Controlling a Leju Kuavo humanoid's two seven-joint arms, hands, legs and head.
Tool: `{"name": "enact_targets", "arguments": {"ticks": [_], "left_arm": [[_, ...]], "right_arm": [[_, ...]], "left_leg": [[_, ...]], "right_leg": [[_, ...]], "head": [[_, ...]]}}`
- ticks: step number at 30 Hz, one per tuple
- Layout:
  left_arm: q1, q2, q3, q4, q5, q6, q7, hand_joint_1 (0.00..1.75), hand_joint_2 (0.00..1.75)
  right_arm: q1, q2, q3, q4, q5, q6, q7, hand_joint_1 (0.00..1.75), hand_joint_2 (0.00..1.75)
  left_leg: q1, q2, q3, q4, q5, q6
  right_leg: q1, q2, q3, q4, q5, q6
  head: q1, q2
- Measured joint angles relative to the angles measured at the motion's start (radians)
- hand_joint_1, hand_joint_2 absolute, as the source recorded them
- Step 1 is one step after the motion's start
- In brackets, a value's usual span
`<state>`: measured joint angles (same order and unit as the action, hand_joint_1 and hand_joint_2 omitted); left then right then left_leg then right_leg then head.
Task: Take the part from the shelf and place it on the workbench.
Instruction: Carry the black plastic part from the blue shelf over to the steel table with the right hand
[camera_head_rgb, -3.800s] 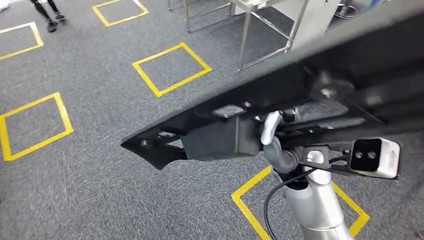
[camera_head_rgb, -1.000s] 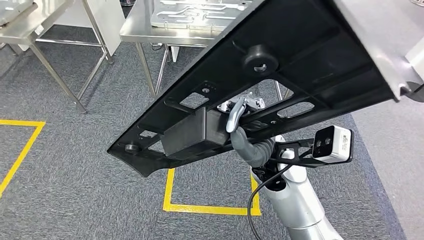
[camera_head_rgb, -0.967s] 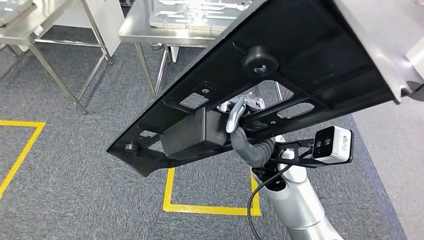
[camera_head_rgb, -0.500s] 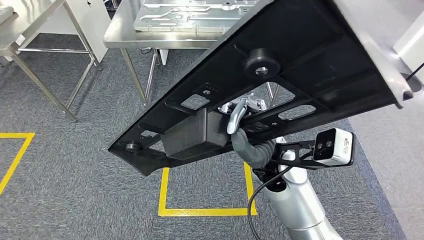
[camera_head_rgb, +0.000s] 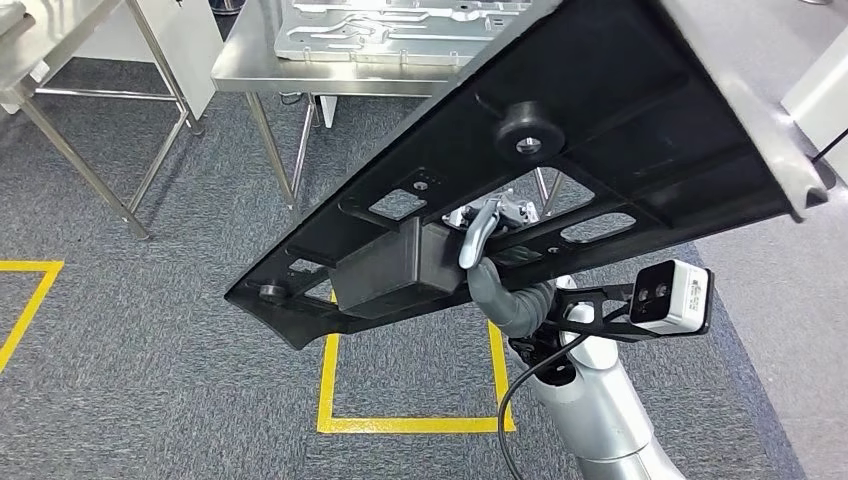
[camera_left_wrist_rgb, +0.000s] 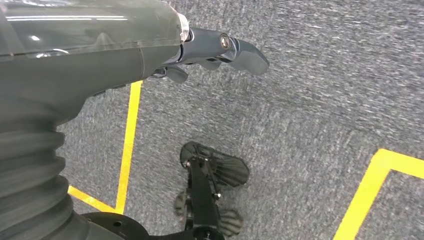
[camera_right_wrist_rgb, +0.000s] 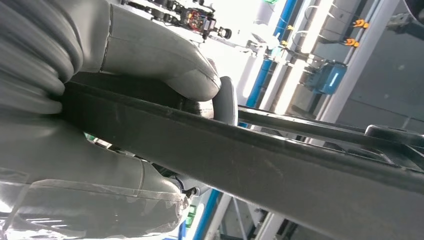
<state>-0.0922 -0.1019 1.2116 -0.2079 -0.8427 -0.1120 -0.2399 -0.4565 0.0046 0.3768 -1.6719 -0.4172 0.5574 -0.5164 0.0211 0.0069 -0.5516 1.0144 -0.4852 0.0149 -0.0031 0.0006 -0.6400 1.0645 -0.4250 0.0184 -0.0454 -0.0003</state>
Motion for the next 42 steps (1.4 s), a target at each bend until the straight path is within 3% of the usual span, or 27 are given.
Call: {"name": "enact_targets", "arguments": {"ticks": [1, 4, 7, 8, 10, 11, 12, 14, 16, 18, 20, 22, 23, 26, 27, 28, 29, 31, 33, 36, 38, 41, 42], "left_arm": [[0.0, 0.0, 0.0, 0.0, 0.0, -0.001, 0.0, 0.0, 1.75], [-0.001, 0.0, 0.0, 0.0, 0.0, -0.001, 0.0, 0.0, 1.75], [-0.004, 0.002, 0.0, 0.0, -0.002, -0.002, -0.002, 0.0, 1.75], [-0.004, 0.002, 0.0, 0.0, -0.003, -0.002, -0.002, 0.0, 1.75], [-0.001, 0.002, 0.0, 0.0, -0.006, -0.003, -0.002, 0.0, 1.75], [0.0, 0.003, 0.0, 0.0, -0.007, -0.002, -0.002, 0.0, 1.75], [0.001, 0.003, 0.0, 0.0, -0.007, -0.002, -0.002, 0.0, 1.75], [0.001, 0.004, 0.0, 0.0, -0.007, -0.002, -0.002, 0.0, 1.75], [0.001, 0.005, 0.0, 0.0, -0.008, -0.001, -0.002, 0.0, 1.75], [-0.001, 0.006, -0.001, 0.0, -0.008, -0.001, -0.002, 0.0, 1.75], [-0.001, 0.006, -0.001, 0.0, -0.008, 0.0, -0.001, 0.0, 1.75], [-0.001, 0.006, 0.0, 0.0, -0.008, 0.0, -0.001, 0.0, 1.75], [-0.002, 0.006, 0.0, 0.0, -0.008, 0.001, -0.002, 0.0, 1.75], [-0.001, 0.006, 0.0, 0.0, -0.008, 0.003, -0.002, 0.0, 1.75], [0.0, 0.006, 0.0, 0.0, -0.009, 0.003, -0.002, 0.0, 1.75], [0.001, 0.006, 0.0, 0.0, -0.009, 0.003, -0.002, 0.0, 1.75], [0.001, 0.006, 0.0, 0.0, -0.009, 0.003, -0.002, 0.0, 1.75], [0.0, 0.005, 0.0, 0.0, -0.01, 0.003, -0.002, 0.0, 1.75], [-0.001, 0.005, -0.001, 0.0, -0.011, 0.004, -0.002, 0.0, 1.75], [-0.003, 0.005, -0.001, 0.0, -0.011, 0.005, -0.003, 0.0, 1.75], [-0.006, 0.005, -0.001, 0.0, -0.011, 0.005, -0.003, 0.0, 1.75], [-0.006, 0.003, -0.001, 0.0, -0.011, 0.005, -0.003, 0.0, 1.75], [-0.004, 0.003, -0.001, 0.0, -0.011, 0.006, -0.003, 0.0, 1.75]], "right_arm": [[0.0, 0.0, 0.0, 0.0, 0.0, 0.0, -0.001, 1.75, 1.75], [0.0, -0.001, -0.001, 0.0, 0.0, 0.0, -0.002, 1.75, 1.75], [-0.001, -0.003, -0.004, -0.002, 0.0, 0.0, -0.005, 1.75, 1.75], [-0.001, -0.003, -0.004, -0.003, 0.0, 0.0, -0.007, 1.75, 1.75], [0.002, -0.003, -0.005, -0.003, 0.0, 0.0, -0.009, 1.75, 1.75], [0.005, -0.003, -0.005, -0.003, 0.0, 0.0, -0.009, 1.75, 1.75], [0.007, -0.003, -0.006, -0.003, 0.0, 0.0, -0.01, 1.75, 1.75], [0.01, -0.003, -0.006, -0.003, 0.0, 0.0, -0.011, 1.75, 1.75], [0.01, -0.004, -0.008, -0.003, 0.0, 0.0, -0.011, 1.75, 1.75], [0.01, -0.004, -0.008, -0.003, 0.0, 0.001, -0.012, 1.75, 1.75], [0.01, -0.005, -0.009, -0.003, 0.0, 0.001, -0.013, 1.75, 1.75], [0.009, -0.005, -0.01, -0.004, 0.0, 0.001, -0.013, 1.75, 1.75], [0.008, -0.005, -0.011, -0.004, 0.0, 0.001, -0.014, 1.75, 1.75], [0.012, -0.007, -0.015, -0.005, -0.001, 0.001, -0.016, 1.75, 1.75], [0.014, -0.007, -0.016, -0.005, 0.0, 0.001, -0.016, 1.75, 1.75], [0.016, -0.008, -0.018, -0.005, 0.0, 0.001, -0.016, 1.75, 1.75], [0.016, -0.008, -0.02, -0.005, 0.0, 0.002, -0.016, 1.75, 1.75], [0.017, -0.008, -0.024, -0.005, 0.0, 0.002, -0.016, 1.75, 1.75], [0.017, -0.008, -0.029, -0.006, 0.001, 0.002, -0.015, 1.75, 1.75], [0.018, -0.009, -0.031, -0.007, 0.002, 0.001, -0.012, 1.75, 1.75], [0.016, -0.009, -0.032, -0.008, 0.003, -0.001, -0.008, 1.75, 1.75], [0.014, -0.009, -0.031, -0.004, 0.009, -0.006, 0.002, 1.75, 1.75], [0.015, -0.01, -0.031, 0.0, 0.015, -0.01, 0.006, 1.75, 1.75]], "left_leg": [[0.0, 0.0, 0.002, 0.0, -0.002, -0.002], [-0.003, 0.002, 0.004, -0.002, -0.006, -0.009], [-0.004, 0.004, -0.005, 0.037, -0.036, -0.03], [-0.004, 0.003, -0.029, 0.09, -0.06, -0.034], [-0.003, 0.002, -0.109, 0.23, -0.11, -0.038], [-0.003, 0.002, -0.144, 0.28, -0.118, -0.039], [-0.003, 0.002, -0.163, 0.295, -0.105, -0.039], [-0.003, 0.002, -0.143, 0.208, -0.022, -0.035], [-0.006, 0.0, -0.088, 0.075, 0.047, -0.026], [-0.011, -0.001, -0.06, 0.017, 0.053, -0.015], [-0.01, -0.002, -0.054, 0.005, 0.044, -0.004], [-0.006, -0.003, -0.04, -0.005, 0.039, 0.006], [-0.004, -0.003, -0.032, -0.009, 0.036, 0.01], [-0.004, -0.003, -0.013, -0.012, 0.02, 0.014], [-0.003, -0.004, -0.005, -0.012, 0.012, 0.013], [-0.003, -0.004, 0.006, -0.012, 0.004, 0.011], [-0.002, -0.005, 0.02, -0.012, -0.006, 0.009], [-0.002, -0.005, 0.047, -0.011, -0.026, 0.001], [-0.003, -0.004, 0.061, -0.014, -0.042, -0.012], [-0.003, 0.0, 0.075, -0.005, -0.048, -0.032], [-0.001, 0.0, 0.059, 0.048, -0.064, -0.038], [0.0, -0.001, -0.055, 0.223, -0.129, -0.041], [0.0, -0.001, -0.089, 0.258, -0.139, -0.04]], "right_leg": [[0.002, -0.003, 0.013, -0.027, 0.006, -0.003], [0.007, -0.004, 0.02, -0.038, -0.005, -0.008], [0.002, 0.001, 0.043, -0.061, -0.017, -0.032], [0.0, 0.002, 0.053, -0.067, -0.02, -0.039], [0.003, 0.003, 0.066, -0.067, -0.031, -0.046], [0.004, 0.005, 0.072, -0.067, -0.037, -0.047], [0.006, 0.007, 0.08, -0.067, -0.044, -0.047], [0.007, 0.012, 0.102, -0.066, -0.06, -0.045], [0.008, 0.015, 0.122, -0.065, -0.078, -0.038], [0.01, 0.017, 0.128, -0.065, -0.087, -0.028], [0.011, 0.016, 0.128, -0.061, -0.089, -0.018], [0.01, 0.014, 0.112, -0.023, -0.098, -0.008], [0.008, 0.012, 0.086, 0.022, -0.112, -0.003], [-0.002, 0.009, -0.043, 0.207, -0.172, 0.011], [-0.005, 0.008, -0.074, 0.235, -0.173, 0.014], [-0.007, 0.007, -0.085, 0.223, -0.152, 0.016], [-0.008, 0.005, -0.078, 0.176, -0.112, 0.016], [-0.008, -0.001, -0.039, 0.038, -0.016, 0.011], [-0.002, -0.005, -0.018, -0.034, 0.017, -0.001], [0.0, 0.0, -0.001, -0.045, 0.008, -0.024], [0.0, 0.002, 0.021, -0.051, -0.003, -0.037], [0.006, 0.003, 0.042, -0.052, -0.022, -0.05], [0.009, 0.005, 0.049, -0.052, -0.029, -0.052]], "head": [[0.0, 0.0], [0.0, 0.0], [0.0, 0.0], [-0.001, 0.0], [-0.001, 0.0], [-0.001, 0.0], [-0.001, 0.0], [-0.001, 0.0], [-0.001, 0.0], [-0.001, 0.0], [-0.001, 0.0], [0.0, 0.0], [0.0, 0.0], [0.0, 0.0], [0.0, 0.0], [0.0, 0.0], [0.0, 0.0], [0.0, 0.0], [0.0, 0.0], [0.0, 0.0], [0.0, 0.0], [0.0, 0.0], [0.0, 0.0]]}}
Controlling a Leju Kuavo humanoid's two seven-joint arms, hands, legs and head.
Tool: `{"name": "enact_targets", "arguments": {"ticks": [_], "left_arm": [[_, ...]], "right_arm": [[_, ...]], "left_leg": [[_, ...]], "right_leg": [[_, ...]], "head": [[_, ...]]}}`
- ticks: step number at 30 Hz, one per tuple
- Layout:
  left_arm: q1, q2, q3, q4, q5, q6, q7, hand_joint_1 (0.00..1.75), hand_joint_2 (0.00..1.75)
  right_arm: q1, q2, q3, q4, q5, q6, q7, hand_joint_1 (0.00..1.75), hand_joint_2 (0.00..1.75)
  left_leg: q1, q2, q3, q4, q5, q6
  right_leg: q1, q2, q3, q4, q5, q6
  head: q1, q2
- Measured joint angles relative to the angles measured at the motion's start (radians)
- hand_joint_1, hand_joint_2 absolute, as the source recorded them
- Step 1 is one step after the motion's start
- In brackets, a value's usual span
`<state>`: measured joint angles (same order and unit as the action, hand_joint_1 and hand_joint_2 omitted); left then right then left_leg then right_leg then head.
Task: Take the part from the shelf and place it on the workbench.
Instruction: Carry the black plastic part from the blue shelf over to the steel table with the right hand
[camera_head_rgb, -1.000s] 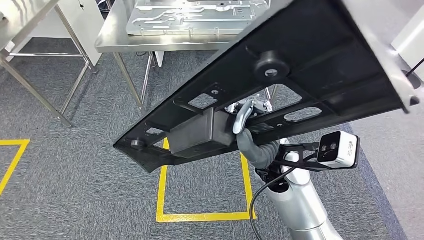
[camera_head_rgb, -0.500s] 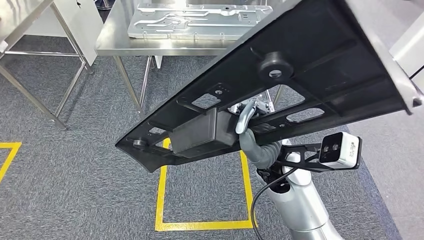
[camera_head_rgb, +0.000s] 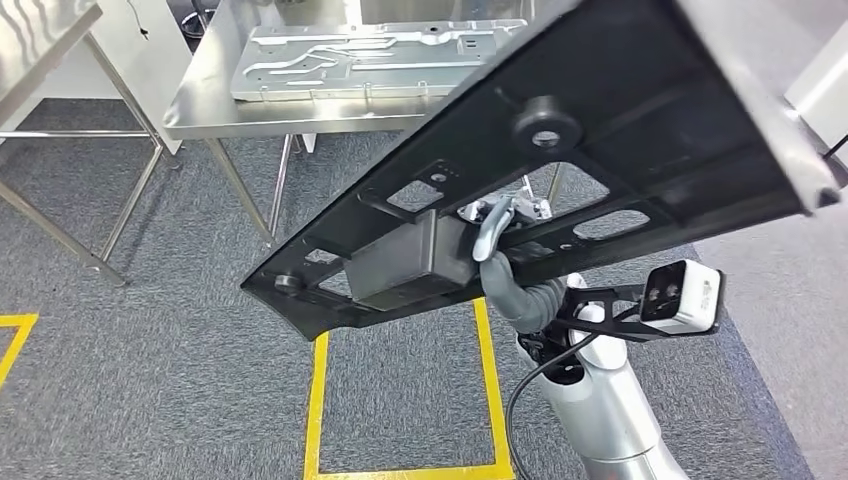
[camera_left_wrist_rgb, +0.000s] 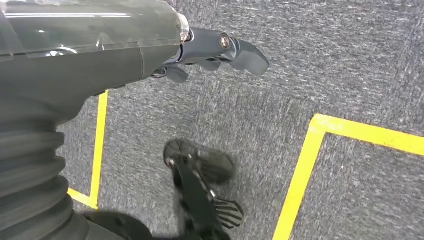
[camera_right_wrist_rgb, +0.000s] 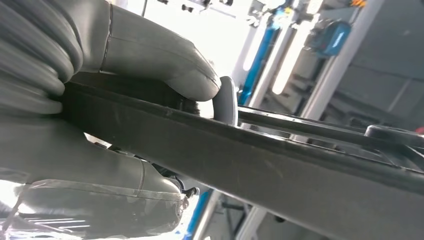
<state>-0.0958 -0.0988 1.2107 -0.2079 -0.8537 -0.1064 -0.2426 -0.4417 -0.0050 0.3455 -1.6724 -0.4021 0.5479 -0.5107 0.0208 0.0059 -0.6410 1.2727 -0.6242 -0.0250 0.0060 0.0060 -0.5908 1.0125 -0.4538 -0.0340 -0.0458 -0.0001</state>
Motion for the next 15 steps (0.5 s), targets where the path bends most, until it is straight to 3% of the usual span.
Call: {"name": "enact_targets", "arguments": {"ticks": [1, 2, 4, 5, 7, 10, 12, 15], "left_arm": [[0.002, 0.0, 0.0, 0.0, 0.0, 0.0, 0.0, 0.0, 1.75], [0.004, 0.0, 0.0, 0.0, 0.0, 0.0, 0.0, 0.0, 1.75], [0.005, 0.001, 0.0, 0.0, 0.0, 0.0, 0.0, 0.0, 1.75], [0.005, 0.001, 0.0, 0.0, 0.0, 0.0, 0.0, 0.0, 1.75], [0.007, 0.002, 0.0, 0.0, 0.001, 0.0, 0.0, 0.0, 1.75], [0.008, 0.0, 0.001, 0.0, 0.005, 0.0, 0.0, 0.0, 1.75], [0.005, -0.001, 0.002, 0.0, 0.01, 0.0, -0.001, 0.0, 1.75], [0.005, -0.004, 0.003, 0.0, 0.014, 0.001, -0.001, 0.0, 1.75]], "right_arm": [[0.0, 0.0, 0.0, 0.004, 0.006, -0.004, 0.003, 1.75, 1.75], [0.0, 0.0, 0.0, 0.009, 0.012, -0.007, 0.004, 1.75, 1.75], [-0.002, 0.0, 0.001, 0.015, 0.023, -0.012, 0.004, 1.75, 1.75], [-0.004, 0.0, 0.002, 0.018, 0.028, -0.013, 0.004, 1.75, 1.75], [-0.006, 0.0, 0.005, 0.022, 0.036, -0.015, 0.003, 1.75, 1.75], [-0.012, -0.001, 0.008, 0.022, 0.034, -0.022, 0.005, 1.75, 1.75], [-0.023, -0.002, 0.008, 0.018, 0.019, -0.028, 0.017, 1.75, 1.75], [-0.031, -0.008, 0.008, 0.017, 0.001, -0.032, 0.038, 1.75, 1.75]], "left_leg": [[-0.001, 0.0, -0.02, 0.004, 0.01, 0.003], [-0.002, 0.0, -0.022, -0.028, 0.042, 0.008], [-0.01, 0.0, 0.002, -0.149, 0.138, 0.023], [-0.015, 0.0, 0.014, -0.2, 0.162, 0.029], [-0.023, -0.001, 0.023, -0.243, 0.173, 0.041], [-0.018, -0.003, 0.048, -0.265, 0.179, 0.055], [-0.013, -0.003, 0.07, -0.274, 0.176, 0.061], [-0.01, -0.004, 0.09, -0.276, 0.159, 0.06]], "right_leg": [[0.003, 0.002, 0.01, 0.0, -0.008, -0.001], [0.005, 0.004, 0.022, 0.0, -0.016, -0.001], [0.009, 0.005, 0.049, 0.0, -0.035, 0.002], [0.01, 0.005, 0.057, -0.001, -0.042, 0.004], [0.009, 0.005, 0.063, 0.0, -0.05, 0.014], [0.008, 0.005, 0.067, 0.022, -0.053, 0.032], [0.003, 0.004, 0.03, 0.095, -0.08, 0.042], [-0.013, 0.003, -0.09, 0.262, -0.142, 0.061]], "head": [[0.0, 0.0], [0.0, 0.0], [0.0, 0.0], [0.0, 0.0], [0.0, 0.0], [0.0, 0.0], [0.0, 0.0], [0.0, 0.0]]}}
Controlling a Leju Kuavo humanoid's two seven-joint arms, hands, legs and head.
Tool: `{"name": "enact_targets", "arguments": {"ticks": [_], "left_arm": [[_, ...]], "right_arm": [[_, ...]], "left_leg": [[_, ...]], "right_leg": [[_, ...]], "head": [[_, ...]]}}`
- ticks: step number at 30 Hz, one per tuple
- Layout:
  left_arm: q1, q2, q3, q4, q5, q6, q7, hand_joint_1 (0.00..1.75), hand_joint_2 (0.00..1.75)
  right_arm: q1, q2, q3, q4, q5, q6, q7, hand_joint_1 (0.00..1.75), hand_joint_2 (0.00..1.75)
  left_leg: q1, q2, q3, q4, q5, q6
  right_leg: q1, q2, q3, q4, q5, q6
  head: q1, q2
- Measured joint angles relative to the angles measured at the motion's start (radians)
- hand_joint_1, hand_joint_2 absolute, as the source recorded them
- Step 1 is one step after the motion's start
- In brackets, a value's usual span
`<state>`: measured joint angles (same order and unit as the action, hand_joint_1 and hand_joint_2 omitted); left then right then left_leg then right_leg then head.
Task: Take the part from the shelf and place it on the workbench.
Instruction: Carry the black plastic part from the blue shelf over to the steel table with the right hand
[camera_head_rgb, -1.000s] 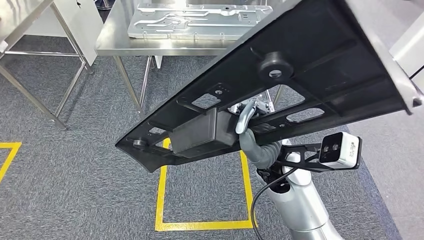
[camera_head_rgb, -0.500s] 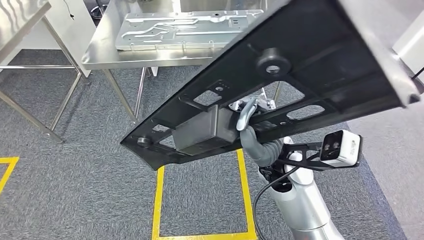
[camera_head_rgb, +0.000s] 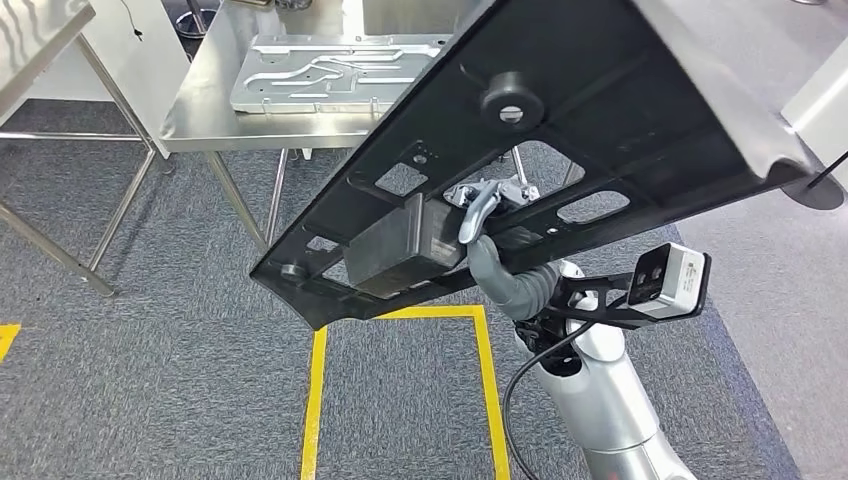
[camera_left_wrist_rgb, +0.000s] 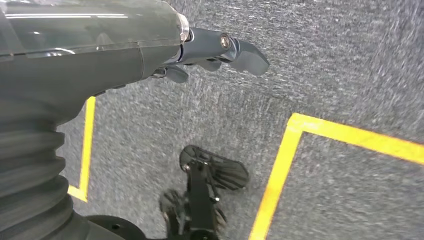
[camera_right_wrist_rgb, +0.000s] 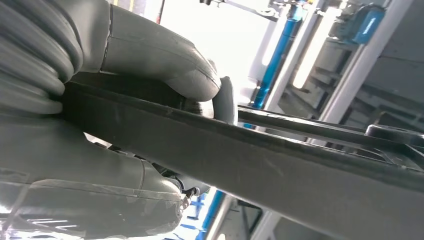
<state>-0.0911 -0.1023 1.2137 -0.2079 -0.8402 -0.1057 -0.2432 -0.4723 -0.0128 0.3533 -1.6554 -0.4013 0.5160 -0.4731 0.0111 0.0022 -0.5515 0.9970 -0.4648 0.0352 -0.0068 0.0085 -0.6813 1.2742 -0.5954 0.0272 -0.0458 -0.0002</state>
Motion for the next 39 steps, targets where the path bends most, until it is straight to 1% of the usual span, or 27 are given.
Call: {"name": "enact_targets", "arguments": {"ticks": [1, 2, 4, 5, 6, 7, 8, 10, 11, 12, 15, 16, 17, 18, 20, 22, 25, 27, 30, 31, 32, 33, 34, 35, 37, 38, 39], "left_arm": [[0.001, -0.001, 0.001, 0.0, 0.0, 0.0, 0.0, 0.0, 1.75], [0.002, -0.002, 0.001, 0.0, 0.001, 0.0, 0.0, 0.0, 1.75], [0.002, -0.004, 0.002, 0.0, 0.001, 0.0, 0.0, 0.0, 1.75], [0.002, -0.005, 0.003, 0.0, 0.001, 0.0, -0.001, 0.0, 1.75], [0.001, -0.005, 0.003, 0.0, 0.001, 0.0, -0.001, 0.0, 1.75], [0.001, -0.005, 0.003, 0.0, 0.0, -0.001, -0.002, 0.0, 1.75], [0.001, -0.005, 0.004, 0.0, -0.001, -0.002, -0.004, 0.0, 1.75], [0.001, -0.005, 0.004, 0.0, -0.002, -0.003, -0.005, 0.0, 1.75], [-0.001, -0.006, 0.004, 0.0, -0.003, -0.004, -0.006, 0.0, 1.75], [-0.002, -0.006, 0.004, 0.0, -0.004, -0.005, -0.006, 0.0, 1.75], [0.0, -0.008, 0.004, 0.0, -0.006, -0.006, -0.005, 0.0, 1.75], [0.002, -0.008, 0.004, 0.0, -0.007, -0.005, -0.005, 0.0, 1.75], [0.004, -0.008, 0.005, 0.0, -0.007, -0.005, -0.005, 0.0, 1.75], [0.005, -0.008, 0.005, 0.0, -0.008, -0.005, -0.004, 0.0, 1.75], [0.006, -0.007, 0.005, 0.0, -0.008, -0.006, -0.004, 0.0, 1.75], [0.008, -0.006, 0.005, 0.0, -0.008, -0.005, -0.002, 0.0, 1.75], [0.008, -0.006, 0.005, 0.0, -0.006, -0.002, -0.001, 0.0, 1.75], [0.005, -0.007, 0.005, 0.0, -0.004, -0.002, -0.001, 0.0, 1.75], [0.004, -0.007, 0.006, 0.0, -0.003, -0.002, -0.002, 0.0, 1.75], [0.005, -0.007, 0.007, 0.0, -0.003, -0.002, -0.002, 0.0, 1.75], [0.006, -0.007, 0.007, 0.0, -0.003, -0.002, -0.002, 0.0, 1.75], [0.006, -0.007, 0.008, 0.0, -0.003, -0.003, -0.002, 0.0, 1.75], [0.006, -0.008, 0.008, 0.0, -0.003, -0.003, -0.002, 0.0, 1.75], [0.006, -0.008, 0.008, 0.0, -0.003, -0.003, -0.002, 0.0, 1.75], [0.003, -0.008, 0.009, 0.001, -0.005, -0.003, -0.001, 0.0, 1.75], [0.001, -0.008, 0.009, 0.001, -0.005, -0.003, -0.001, 0.0, 1.75], [0.0, -0.008, 0.01, 0.001, -0.006, -0.003, 0.0, 0.0, 1.75]], "right_arm": [[0.0, -0.002, 0.0, 0.0, -0.002, 0.0, 0.003, 1.75, 1.75], [0.0, -0.003, 0.0, 0.0, -0.002, 0.0, 0.004, 1.75, 1.75], [-0.003, -0.005, 0.0, 0.001, -0.003, 0.001, 0.005, 1.75, 1.75], [-0.005, -0.006, 0.0, 0.002, -0.003, 0.0, 0.004, 1.75, 1.75], [-0.006, -0.008, 0.0, 0.002, -0.003, 0.0, 0.002, 1.75, 1.75], [-0.006, -0.011, 0.0, 0.003, -0.003, -0.001, 0.001, 1.75, 1.75], [-0.006, -0.014, 0.0, 0.003, -0.003, -0.003, -0.002, 1.75, 1.75], [-0.005, -0.018, 0.0, 0.001, -0.003, -0.008, -0.006, 1.75, 1.75], [-0.006, -0.02, 0.0, 0.0, -0.003, -0.01, -0.008, 1.75, 1.75], [-0.006, -0.021, 0.0, 0.0, -0.003, -0.011, -0.01, 1.75, 1.75], [0.0, -0.024, 0.0, 0.0, -0.003, -0.013, -0.012, 1.75, 1.75], [0.003, -0.026, -0.001, 0.0, -0.003, -0.013, -0.012, 1.75, 1.75], [0.005, -0.028, -0.002, 0.0, -0.003, -0.013, -0.013, 1.75, 1.75], [0.006, -0.029, -0.003, 0.0, -0.003, -0.012, -0.013, 1.75, 1.75], [0.007, -0.032, -0.006, 0.001, -0.003, -0.012, -0.014, 1.75, 1.75], [0.008, -0.034, -0.008, 0.002, -0.004, -0.012, -0.015, 1.75, 1.75], [0.008, -0.038, -0.014, 0.004, -0.005, -0.011, -0.015, 1.75, 1.75], [0.004, -0.04, -0.021, 0.006, -0.005, -0.011, -0.017, 1.75, 1.75], [0.003, -0.043, -0.033, 0.014, 0.016, -0.018, -0.021, 1.75, 1.75], [0.004, -0.046, -0.036, 0.018, 0.025, -0.022, -0.021, 1.75, 1.75], [0.005, -0.048, -0.039, 0.021, 0.031, -0.024, -0.021, 1.75, 1.75], [0.005, -0.051, -0.041, 0.024, 0.035, -0.027, -0.021, 1.75, 1.75], [0.005, -0.053, -0.044, 0.026, 0.037, -0.028, -0.021, 1.75, 1.75], [0.005, -0.054, -0.046, 0.028, 0.04, -0.029, -0.021, 1.75, 1.75], [0.006, -0.057, -0.049, 0.033, 0.047, -0.032, -0.019, 1.75, 1.75], [0.006, -0.059, -0.051, 0.035, 0.051, -0.032, -0.017, 1.75, 1.75], [0.004, -0.06, -0.051, 0.037, 0.054, -0.031, -0.015, 1.75, 1.75]], "left_leg": [[0.002, -0.001, 0.008, 0.0, -0.008, -0.003], [0.005, -0.002, 0.018, 0.0, -0.016, -0.006], [0.01, -0.003, 0.04, 0.0, -0.034, -0.017], [0.012, -0.004, 0.05, 0.001, -0.044, -0.023], [0.012, -0.005, 0.056, 0.0, -0.053, -0.031], [0.012, -0.005, 0.062, 0.002, -0.059, -0.04], [0.012, -0.004, 0.07, 0.003, -0.06, -0.048], [0.014, -0.003, 0.079, 0.016, -0.063, -0.061], [0.015, -0.003, 0.068, 0.042, -0.068, -0.065], [0.016, -0.002, 0.043, 0.088, -0.081, -0.067], [0.016, -0.002, -0.083, 0.269, -0.153, -0.067], [0.015, -0.002, -0.113, 0.291, -0.168, -0.065], [0.013, -0.002, -0.128, 0.28, -0.163, -0.06], [0.011, -0.002, -0.127, 0.238, -0.135, -0.054], [0.002, -0.004, -0.106, 0.115, -0.028, -0.037], [-0.007, -0.006, -0.09, 0.045, 0.037, -0.025], [-0.005, -0.009, -0.067, 0.025, 0.041, -0.013], [-0.001, -0.01, -0.043, 0.013, 0.035, -0.004], [-0.001, -0.01, -0.019, 0.007, 0.015, 0.002], [0.0, -0.011, -0.01, 0.008, 0.006, 0.002], [0.0, -0.011, 0.002, 0.008, -0.004, 0.002], [0.0, -0.012, 0.016, 0.008, -0.015, 0.0], [0.0, -0.013, 0.031, 0.007, -0.027, -0.003], [-0.001, -0.016, 0.045, 0.009, -0.04, -0.007], [-0.002, -0.023, 0.062, 0.009, -0.063, -0.019], [-0.003, -0.026, 0.068, 0.012, -0.069, -0.026], [-0.003, -0.026, 0.075, 0.013, -0.072, -0.032]], "right_leg": [[-0.005, -0.001, -0.024, 0.014, 0.001, 0.006], [-0.01, -0.003, -0.031, -0.007, 0.023, 0.01], [-0.017, -0.008, 0.0, -0.132, 0.121, 0.017], [-0.018, -0.011, 0.017, -0.192, 0.155, 0.017], [-0.016, -0.014, 0.029, -0.233, 0.175, 0.013], [-0.013, -0.015, 0.034, -0.253, 0.18, 0.005], [-0.01, -0.014, 0.036, -0.255, 0.17, -0.006], [-0.011, -0.01, 0.056, -0.261, 0.171, -0.023], [-0.011, -0.009, 0.067, -0.262, 0.168, -0.03], [-0.011, -0.009, 0.078, -0.264, 0.163, -0.035], [-0.005, -0.005, 0.101, -0.264, 0.141, -0.046], [-0.002, -0.003, 0.111, -0.264, 0.132, -0.047], [0.0, -0.001, 0.124, -0.264, 0.122, -0.047], [0.002, 0.001, 0.138, -0.265, 0.111, -0.046], [0.006, 0.001, 0.165, -0.264, 0.09, -0.043], [0.008, 0.005, 0.181, -0.266, 0.073, -0.034], [0.008, 0.008, 0.189, -0.25, 0.074, -0.014], [0.006, 0.005, 0.162, -0.188, 0.067, -0.004], [-0.001, 0.003, 0.042, -0.025, 0.004, 0.008], [-0.003, 0.002, 0.008, 0.004, -0.014, 0.011], [-0.004, 0.001, -0.012, 0.001, -0.017, 0.013], [-0.006, 0.0, -0.017, -0.032, 0.004, 0.012], [-0.007, -0.002, -0.01, -0.09, 0.051, 0.011], [-0.006, 0.002, 0.0, -0.156, 0.112, 0.009], [-0.002, 0.007, 0.016, -0.234, 0.183, -0.002], [0.0, 0.01, 0.02, -0.246, 0.191, -0.009], [0.002, 0.008, 0.028, -0.247, 0.18, -0.017]], "head": [[0.0, 0.0], [0.0, 0.0], [0.0, 0.0], [0.0, 0.0], [0.0, 0.0], [0.0, 0.0], [0.0, 0.0], [0.0, 0.0], [0.0, 0.0], [0.0, 0.0], [0.0, 0.0], [0.0, 0.0], [0.0, 0.0], [0.0, 0.0], [0.0, 0.0], [0.0, 0.0], [0.0, 0.0], [0.0, 0.0], [0.0, 0.0], [0.0, 0.0], [0.0, 0.0], [0.0, 0.0], [0.0, 0.0], [0.0, 0.0], [0.0, 0.0], [0.0, 0.0], [0.0, 0.0]]}}
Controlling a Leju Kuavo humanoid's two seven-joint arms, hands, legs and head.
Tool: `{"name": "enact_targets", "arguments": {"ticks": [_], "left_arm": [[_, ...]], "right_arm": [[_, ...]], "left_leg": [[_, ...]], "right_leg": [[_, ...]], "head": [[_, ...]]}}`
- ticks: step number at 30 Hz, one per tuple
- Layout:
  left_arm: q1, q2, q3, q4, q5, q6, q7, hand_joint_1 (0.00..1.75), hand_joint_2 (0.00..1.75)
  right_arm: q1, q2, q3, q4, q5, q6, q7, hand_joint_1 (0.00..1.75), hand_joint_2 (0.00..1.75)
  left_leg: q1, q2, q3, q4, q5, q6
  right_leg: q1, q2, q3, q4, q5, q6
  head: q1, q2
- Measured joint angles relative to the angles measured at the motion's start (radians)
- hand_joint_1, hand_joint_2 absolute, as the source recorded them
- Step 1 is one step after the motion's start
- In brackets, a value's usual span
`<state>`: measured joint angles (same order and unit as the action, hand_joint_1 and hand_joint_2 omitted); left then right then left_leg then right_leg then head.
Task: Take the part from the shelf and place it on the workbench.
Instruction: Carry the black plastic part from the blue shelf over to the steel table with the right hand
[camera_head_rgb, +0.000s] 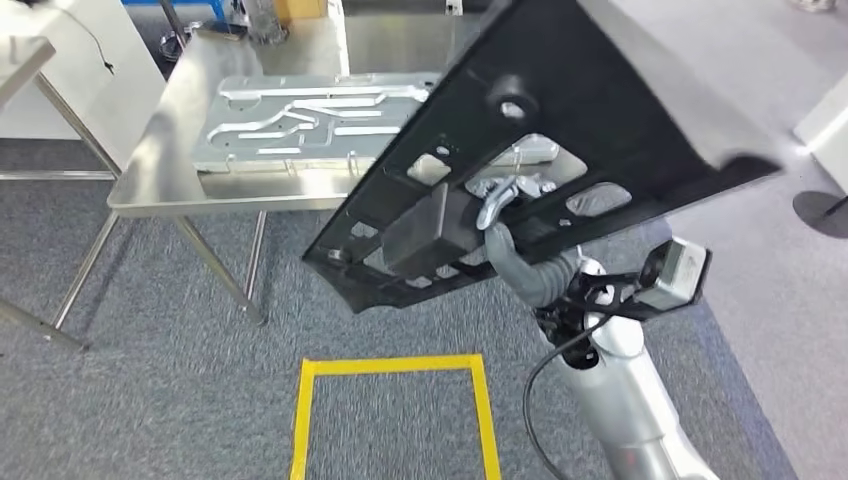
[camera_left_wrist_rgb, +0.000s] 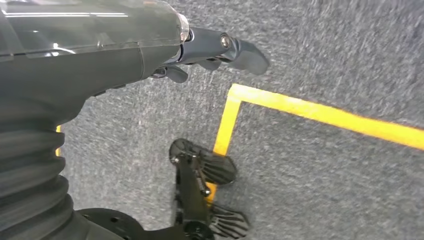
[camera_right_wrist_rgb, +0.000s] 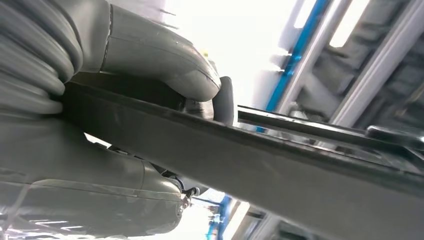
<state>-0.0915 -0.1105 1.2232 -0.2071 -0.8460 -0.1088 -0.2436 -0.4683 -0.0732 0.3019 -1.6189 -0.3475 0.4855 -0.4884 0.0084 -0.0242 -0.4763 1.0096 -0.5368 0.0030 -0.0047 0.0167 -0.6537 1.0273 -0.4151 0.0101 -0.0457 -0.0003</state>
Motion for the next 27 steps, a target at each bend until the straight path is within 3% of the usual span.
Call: {"name": "enact_targets", "arguments": {"ticks": [2, 3, 5, 7, 8, 9, 10, 13, 14, 16, 18, 20, 21, 23, 24, 25, 27], "left_arm": [[-0.002, 0.001, 0.0, 0.0, 0.0, -0.001, 0.0, 0.0, 1.75], [-0.003, 0.0, 0.001, 0.0, 0.001, -0.001, 0.0, 0.0, 1.75], [-0.005, -0.001, 0.001, 0.0, 0.002, -0.003, 0.0, 0.0, 1.75], [-0.002, -0.001, 0.002, 0.0, 0.003, -0.004, 0.0, 0.0, 1.75], [0.001, -0.001, 0.003, 0.0, 0.003, -0.004, 0.0, 0.0, 1.75], [0.002, -0.001, 0.004, 0.0, 0.003, -0.004, 0.001, 0.0, 1.75], [0.003, -0.001, 0.005, 0.0, 0.003, -0.004, 0.001, 0.0, 1.75], [0.008, -0.001, 0.008, 0.0, 0.001, -0.001, 0.001, 0.0, 1.75], [0.01, -0.001, 0.009, 0.0, 0.0, 0.0, 0.002, 0.0, 1.75], [0.01, -0.001, 0.009, 0.0, -0.004, 0.001, 0.002, 0.0, 1.75], [0.006, -0.002, 0.009, 0.0, -0.006, 0.001, 0.002, 0.0, 1.75], [0.004, -0.001, 0.009, 0.0, -0.006, 0.001, 0.002, 0.0, 1.75], [0.004, -0.001, 0.009, 0.0, -0.005, 0.001, 0.002, 0.0, 1.75], [0.005, -0.001, 0.01, 0.0, -0.003, 0.003, 0.003, 0.0, 1.75], [0.005, -0.002, 0.01, 0.0, -0.001, 0.003, 0.002, 0.0, 1.75], [0.005, -0.002, 0.01, 0.0, 0.0, 0.004, 0.002, 0.0, 1.75], [0.006, -0.004, 0.01, 0.0, 0.002, 0.004, 0.0, 0.0, 1.75]], "right_arm": [[-0.01, -0.002, 0.0, 0.0, 0.001, 0.006, 0.001, 1.75, 1.75], [-0.018, -0.003, 0.0, 0.0, 0.0, 0.008, 0.001, 1.75, 1.75], [-0.03, -0.003, 0.001, 0.0, -0.004, 0.013, -0.001, 1.75, 1.75], [-0.031, -0.003, 0.001, 0.0, -0.009, 0.017, -0.003, 1.75, 1.75], [-0.029, -0.004, 0.001, 0.0, -0.011, 0.017, -0.003, 1.75, 1.75], [-0.028, -0.004, 0.001, 0.0, -0.012, 0.018, -0.003, 1.75, 1.75], [-0.028, -0.004, 0.001, 0.0, -0.012, 0.018, -0.004, 1.75, 1.75], [-0.023, -0.005, 0.001, 0.0, -0.014, 0.018, -0.007, 1.75, 1.75], [-0.02, -0.005, 0.001, -0.001, -0.014, 0.018, -0.01, 1.75, 1.75], [-0.015, -0.007, -0.002, -0.008, -0.013, 0.018, -0.016, 1.75, 1.75], [-0.012, -0.008, -0.006, -0.02, -0.011, 0.018, -0.022, 1.75, 1.75], [-0.008, -0.008, -0.009, -0.03, -0.009, 0.018, -0.025, 1.75, 1.75], [-0.003, -0.008, -0.01, -0.032, -0.009, 0.017, -0.025, 1.75, 1.75], [0.006, -0.008, -0.011, -0.034, -0.008, 0.018, -0.024, 1.75, 1.75], [0.008, -0.008, -0.012, -0.034, -0.007, 0.018, -0.024, 1.75, 1.75], [0.008, -0.008, -0.013, -0.034, -0.007, 0.018, -0.023, 1.75, 1.75], [0.006, -0.009, -0.018, -0.036, -0.007, 0.019, -0.024, 1.75, 1.75]], "left_leg": [[0.002, 0.004, 0.005, 0.022, -0.001, -0.01], [0.002, 0.007, -0.011, 0.055, -0.003, -0.014], [0.004, 0.013, -0.088, 0.171, -0.027, -0.021], [0.005, 0.016, -0.176, 0.27, -0.08, -0.024], [0.004, 0.017, -0.203, 0.28, -0.096, -0.023], [0.004, 0.017, -0.215, 0.258, -0.09, -0.02], [0.003, 0.017, -0.215, 0.209, -0.056, -0.016], [-0.005, 0.018, -0.201, 0.049, 0.124, 0.001], [-0.008, 0.017, -0.198, 0.026, 0.155, 0.005], [-0.007, 0.016, -0.185, 0.019, 0.153, 0.014], [-0.002, 0.015, -0.165, 0.007, 0.146, 0.024], [-0.001, 0.014, -0.144, 0.0, 0.133, 0.031], [-0.001, 0.014, -0.135, -0.001, 0.124, 0.032], [-0.001, 0.013, -0.112, -0.001, 0.104, 0.032], [-0.001, 0.012, -0.097, -0.001, 0.092, 0.031], [-0.001, 0.01, -0.081, -0.001, 0.08, 0.03], [-0.002, 0.008, -0.053, 0.0, 0.056, 0.025]], "right_leg": [[-0.002, -0.003, 0.025, -0.012, -0.004, -0.015], [-0.003, -0.005, 0.039, -0.016, -0.009, -0.021], [-0.004, -0.006, 0.061, -0.021, -0.024, -0.028], [-0.002, -0.005, 0.083, -0.022, -0.045, -0.031], [-0.001, -0.004, 0.097, -0.022, -0.058, -0.031], [-0.001, -0.003, 0.114, -0.022, -0.071, -0.03], [0.0, -0.003, 0.132, -0.022, -0.084, -0.029], [0.004, -0.002, 0.172, -0.024, -0.123, -0.019], [0.005, -0.001, 0.18, -0.024, -0.13, -0.013], [0.007, 0.0, 0.187, -0.018, -0.133, -0.001], [0.006, -0.003, 0.165, 0.032, -0.129, 0.008], [0.002, -0.006, 0.094, 0.143, -0.155, 0.018], [0.0, -0.006, 0.048, 0.201, -0.182, 0.022], [-0.002, -0.008, -0.021, 0.259, -0.225, 0.027], [-0.002, -0.008, -0.035, 0.242, -0.219, 0.027], [-0.002, -0.009, -0.034, 0.197, -0.186, 0.025], [0.001, -0.01, -0.016, 0.07, -0.065, 0.015]], "head": [[0.0, 0.0], [0.0, 0.0], [0.0, 0.0], [0.0, 0.0], [0.0, 0.0], [0.0, 0.0], [0.0, 0.0], [0.0, 0.0], [0.0, 0.0], [0.0, 0.0], [0.0, 0.0], [0.0, 0.0], [0.0, 0.0], [0.0, 0.0], [0.0, 0.0], [0.0, 0.0], [0.0, 0.0]]}}
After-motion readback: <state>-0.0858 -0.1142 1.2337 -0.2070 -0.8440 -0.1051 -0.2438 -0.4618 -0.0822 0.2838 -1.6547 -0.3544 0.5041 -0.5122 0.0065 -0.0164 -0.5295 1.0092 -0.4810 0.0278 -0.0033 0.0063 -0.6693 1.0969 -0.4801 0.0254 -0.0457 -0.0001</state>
